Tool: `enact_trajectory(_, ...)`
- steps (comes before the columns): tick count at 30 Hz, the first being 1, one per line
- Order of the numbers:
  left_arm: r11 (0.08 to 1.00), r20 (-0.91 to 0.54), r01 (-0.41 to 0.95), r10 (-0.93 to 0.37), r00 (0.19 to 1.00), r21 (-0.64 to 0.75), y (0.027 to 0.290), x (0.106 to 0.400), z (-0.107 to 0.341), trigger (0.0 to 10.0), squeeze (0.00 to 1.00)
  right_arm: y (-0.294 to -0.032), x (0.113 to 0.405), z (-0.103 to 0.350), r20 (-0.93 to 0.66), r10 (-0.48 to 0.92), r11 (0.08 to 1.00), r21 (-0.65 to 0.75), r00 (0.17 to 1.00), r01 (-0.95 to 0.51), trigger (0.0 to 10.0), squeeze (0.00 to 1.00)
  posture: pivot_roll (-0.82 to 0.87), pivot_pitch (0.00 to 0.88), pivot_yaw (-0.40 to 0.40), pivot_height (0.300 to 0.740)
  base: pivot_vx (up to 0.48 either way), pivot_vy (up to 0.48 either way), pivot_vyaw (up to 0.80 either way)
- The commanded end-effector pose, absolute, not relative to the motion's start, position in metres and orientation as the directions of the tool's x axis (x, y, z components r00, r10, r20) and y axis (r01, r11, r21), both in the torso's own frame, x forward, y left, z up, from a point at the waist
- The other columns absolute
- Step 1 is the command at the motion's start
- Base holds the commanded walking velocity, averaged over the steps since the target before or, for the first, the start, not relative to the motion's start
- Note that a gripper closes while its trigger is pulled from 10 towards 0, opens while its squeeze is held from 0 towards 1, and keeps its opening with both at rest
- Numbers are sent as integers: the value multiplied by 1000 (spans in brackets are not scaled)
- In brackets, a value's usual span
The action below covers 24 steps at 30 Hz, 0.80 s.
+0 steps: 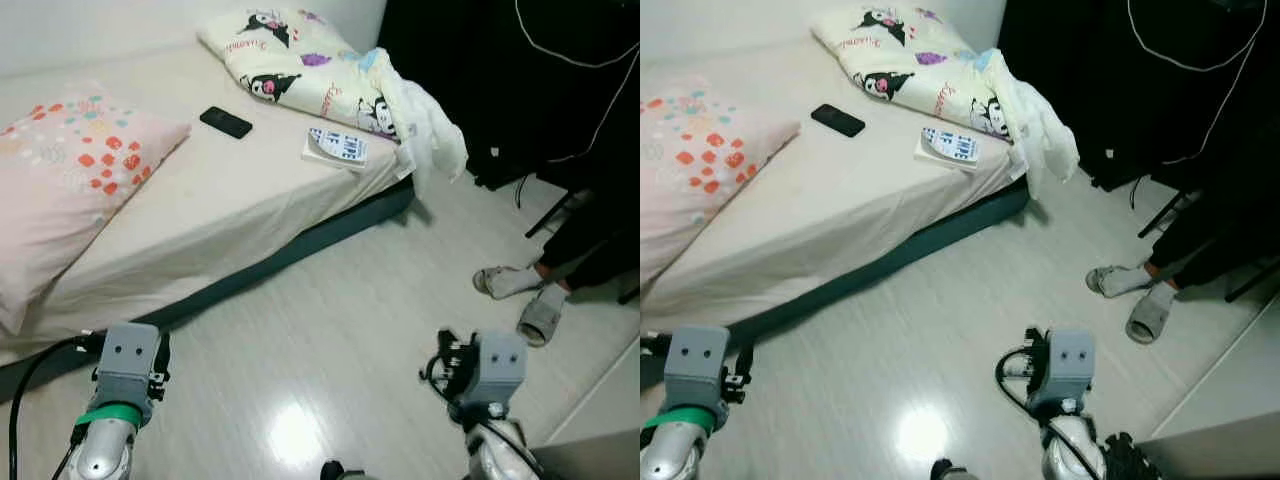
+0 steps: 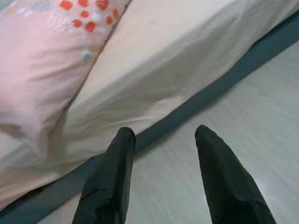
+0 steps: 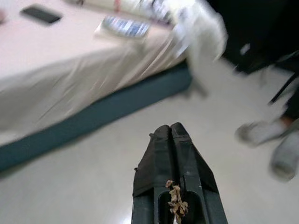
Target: Clean up the room
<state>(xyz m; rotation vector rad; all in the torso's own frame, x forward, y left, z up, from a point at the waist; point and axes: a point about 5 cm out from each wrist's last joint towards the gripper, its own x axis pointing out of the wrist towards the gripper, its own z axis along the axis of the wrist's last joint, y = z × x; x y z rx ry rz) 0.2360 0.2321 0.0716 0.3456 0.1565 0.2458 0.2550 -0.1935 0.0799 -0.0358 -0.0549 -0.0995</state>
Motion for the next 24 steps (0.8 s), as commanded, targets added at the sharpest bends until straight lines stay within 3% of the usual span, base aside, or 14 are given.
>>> enact_trajectory(1, 905, -109, -215, 272, 956, 367, 229, 240, 68, 10000, 0, -200, 253, 75, 44, -143, 988, -53, 989, 145, 10000, 0, 45, 117, -46, 740, 0, 0, 0)
enact_trajectory(5, 917, -52, -171, 202, 978, 361, 215, 268, 84, 10000, 0, -194, 264, 89, 106, -114, 986, -112, 988, 126, 10000, 0, 31, 94, -51, 740, 0, 0, 0)
enact_trajectory(7, 930, -4, -94, 102, 995, 357, 203, 278, 100, 10000, 0, -190, 264, 100, 135, -89, 986, -128, 987, 107, 10000, 0, 23, 77, -50, 740, 0, 0, 0)
enact_trajectory(12, 942, 33, -38, 28, 999, 335, 192, 276, 113, 10000, 0, -192, 260, 107, 152, -85, 987, -123, 985, 104, 10000, 0, 24, 64, -52, 740, 0, 0, 0)
enact_trajectory(24, 936, -60, 161, -150, 987, 312, 166, 271, 93, 10000, 0, -172, 269, 91, 110, -36, 996, -72, 993, 44, 10000, 0, 39, 25, -24, 740, 0, 0, 0)
